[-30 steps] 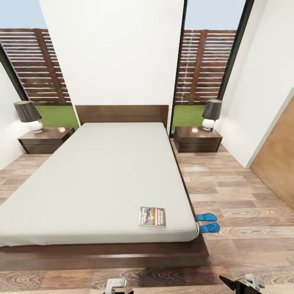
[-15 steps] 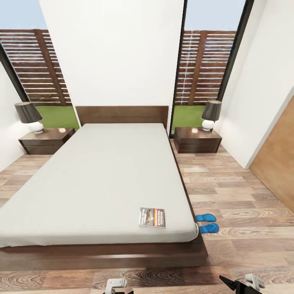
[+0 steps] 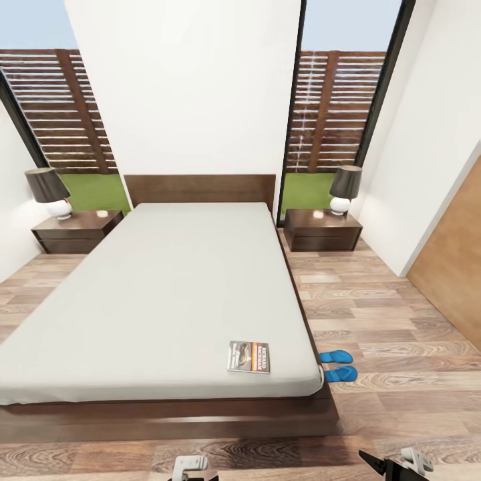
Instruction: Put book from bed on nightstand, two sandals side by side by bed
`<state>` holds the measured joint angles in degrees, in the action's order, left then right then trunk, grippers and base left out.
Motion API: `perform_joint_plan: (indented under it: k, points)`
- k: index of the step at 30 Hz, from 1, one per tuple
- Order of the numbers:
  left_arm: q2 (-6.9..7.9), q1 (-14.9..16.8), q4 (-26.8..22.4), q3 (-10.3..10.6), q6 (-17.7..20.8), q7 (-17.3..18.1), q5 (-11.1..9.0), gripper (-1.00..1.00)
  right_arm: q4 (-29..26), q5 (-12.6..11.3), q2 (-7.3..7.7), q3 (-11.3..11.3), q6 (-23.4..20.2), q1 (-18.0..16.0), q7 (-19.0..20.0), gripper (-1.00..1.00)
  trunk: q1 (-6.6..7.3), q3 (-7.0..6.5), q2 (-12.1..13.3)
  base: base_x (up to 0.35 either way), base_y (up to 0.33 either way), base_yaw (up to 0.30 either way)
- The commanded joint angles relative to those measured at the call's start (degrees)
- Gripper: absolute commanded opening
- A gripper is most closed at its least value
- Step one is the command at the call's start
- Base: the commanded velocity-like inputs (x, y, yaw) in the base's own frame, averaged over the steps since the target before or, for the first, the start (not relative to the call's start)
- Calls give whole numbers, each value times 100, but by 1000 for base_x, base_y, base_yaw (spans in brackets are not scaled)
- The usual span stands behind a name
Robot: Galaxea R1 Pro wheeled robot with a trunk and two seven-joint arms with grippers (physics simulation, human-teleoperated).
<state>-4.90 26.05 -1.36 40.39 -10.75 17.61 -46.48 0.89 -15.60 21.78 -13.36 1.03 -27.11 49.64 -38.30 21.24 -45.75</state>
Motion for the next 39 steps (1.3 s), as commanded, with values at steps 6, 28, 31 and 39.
perform_joint_plan:
  k: [6, 28, 31, 39]
  points:
    - [-2, 6, 11, 48, -24, 25, -50, 100, 7, -4, 2, -9, 8, -5, 19, 100, 44, -30, 77, 0, 0, 0]
    - [1213, 1095, -3336, -667, 3827, 2411, -40, 100, -16, -8, 6, -9, 2, -5, 49, 100, 44, -30, 77, 0, 0, 0]
    - [1235, 1119, -3437, -914, 3950, 2390, -22, 100, -18, -10, 9, -9, 2, -5, 50, 100, 44, -30, 77, 0, 0, 0]
    - [1228, 1131, -3482, -987, 4002, 2277, 22, 100, -19, -13, 14, -15, 2, -5, 52, 100, 44, -30, 77, 8, 0, 0]
